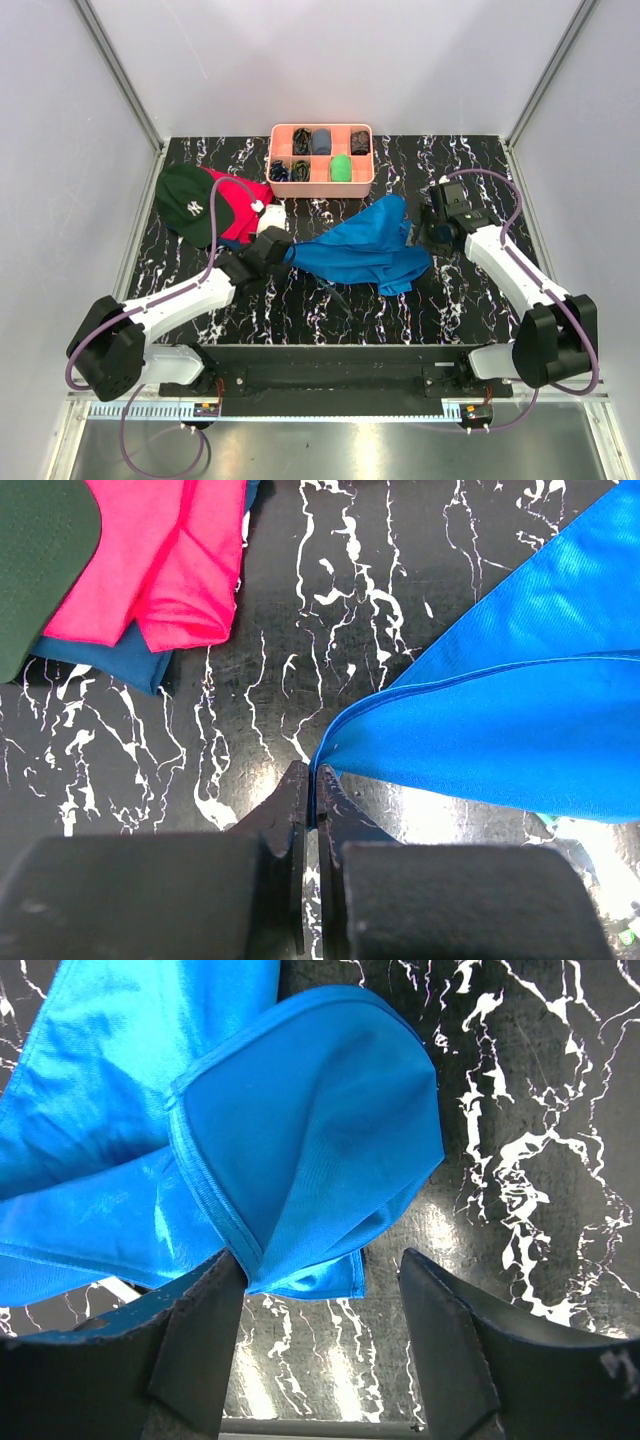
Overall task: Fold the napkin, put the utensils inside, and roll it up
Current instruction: Flatten the napkin out
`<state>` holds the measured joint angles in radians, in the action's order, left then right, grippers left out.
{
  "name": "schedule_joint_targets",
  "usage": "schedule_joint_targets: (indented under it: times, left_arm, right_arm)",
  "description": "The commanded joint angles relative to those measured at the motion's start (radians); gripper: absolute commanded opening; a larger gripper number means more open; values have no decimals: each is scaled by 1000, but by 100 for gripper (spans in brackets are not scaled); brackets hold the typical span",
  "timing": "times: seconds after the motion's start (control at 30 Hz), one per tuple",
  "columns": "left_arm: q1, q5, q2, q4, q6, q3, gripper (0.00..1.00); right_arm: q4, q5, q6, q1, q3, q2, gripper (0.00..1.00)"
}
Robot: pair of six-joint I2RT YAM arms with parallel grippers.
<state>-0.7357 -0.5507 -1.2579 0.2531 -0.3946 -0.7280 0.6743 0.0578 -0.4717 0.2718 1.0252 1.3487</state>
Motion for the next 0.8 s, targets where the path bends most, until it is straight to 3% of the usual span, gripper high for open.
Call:
schedule_joint_targets:
  times: [0.0, 0.37, 0.77]
  left_arm:
    - [4, -11, 0, -29, 30, 2, 0]
    - [2, 21, 22, -52, 36, 15, 0]
    - [4, 41, 25, -58, 39, 13, 0]
  right_arm:
    - [-18, -24, -31, -2, 24, 20, 72]
    - [5, 60, 24, -2, 262, 145, 75]
    - [44, 125, 162, 110, 438, 335, 76]
